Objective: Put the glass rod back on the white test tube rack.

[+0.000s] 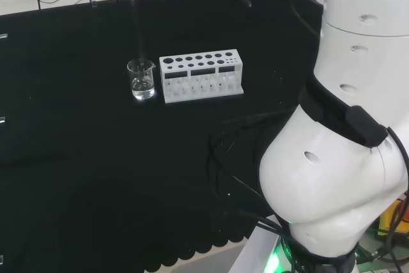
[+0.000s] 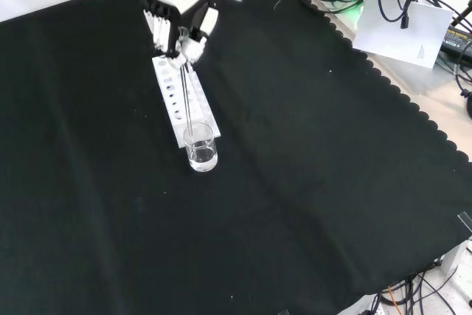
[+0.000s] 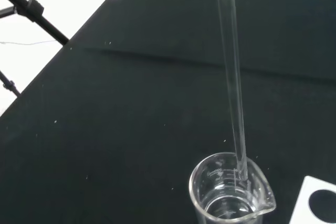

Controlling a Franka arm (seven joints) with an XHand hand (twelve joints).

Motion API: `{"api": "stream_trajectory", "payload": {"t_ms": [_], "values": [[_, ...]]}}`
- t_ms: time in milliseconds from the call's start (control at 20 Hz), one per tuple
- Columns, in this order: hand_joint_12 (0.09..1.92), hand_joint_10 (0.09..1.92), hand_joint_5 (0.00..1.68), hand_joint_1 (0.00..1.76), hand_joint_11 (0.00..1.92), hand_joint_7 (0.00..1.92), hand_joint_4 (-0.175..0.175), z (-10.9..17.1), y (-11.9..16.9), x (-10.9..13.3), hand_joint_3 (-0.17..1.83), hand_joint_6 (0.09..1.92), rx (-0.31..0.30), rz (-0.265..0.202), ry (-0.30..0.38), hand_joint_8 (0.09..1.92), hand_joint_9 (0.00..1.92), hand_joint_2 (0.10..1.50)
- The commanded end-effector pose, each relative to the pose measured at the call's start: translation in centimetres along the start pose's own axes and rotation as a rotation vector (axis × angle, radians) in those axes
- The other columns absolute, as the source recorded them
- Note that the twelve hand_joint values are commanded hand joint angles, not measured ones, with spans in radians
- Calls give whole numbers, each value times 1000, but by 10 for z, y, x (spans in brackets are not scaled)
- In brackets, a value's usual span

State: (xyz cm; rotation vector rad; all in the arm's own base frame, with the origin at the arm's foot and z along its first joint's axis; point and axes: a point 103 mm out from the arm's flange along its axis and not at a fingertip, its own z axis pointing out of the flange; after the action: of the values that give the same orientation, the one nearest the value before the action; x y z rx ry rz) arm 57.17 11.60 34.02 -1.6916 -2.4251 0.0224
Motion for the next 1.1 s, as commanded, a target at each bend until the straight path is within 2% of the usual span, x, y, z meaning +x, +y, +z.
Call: {"api": "stream_trajectory", "payload": {"t_ms": [50, 350, 1100], "values": [[1185, 1126, 985, 1280, 1432, 999, -175, -29, -23, -19, 24, 711, -48, 33, 9, 1312, 1512, 1109], [1185, 1127, 986, 1279, 1432, 998, -175, -41, -34, -47, 23, 710, -66, 80, 13, 1313, 1512, 1110], [1185, 1126, 986, 1279, 1432, 998, -175, -46, -59, -126, 21, 709, -74, 228, 13, 1313, 1512, 1110]]}}
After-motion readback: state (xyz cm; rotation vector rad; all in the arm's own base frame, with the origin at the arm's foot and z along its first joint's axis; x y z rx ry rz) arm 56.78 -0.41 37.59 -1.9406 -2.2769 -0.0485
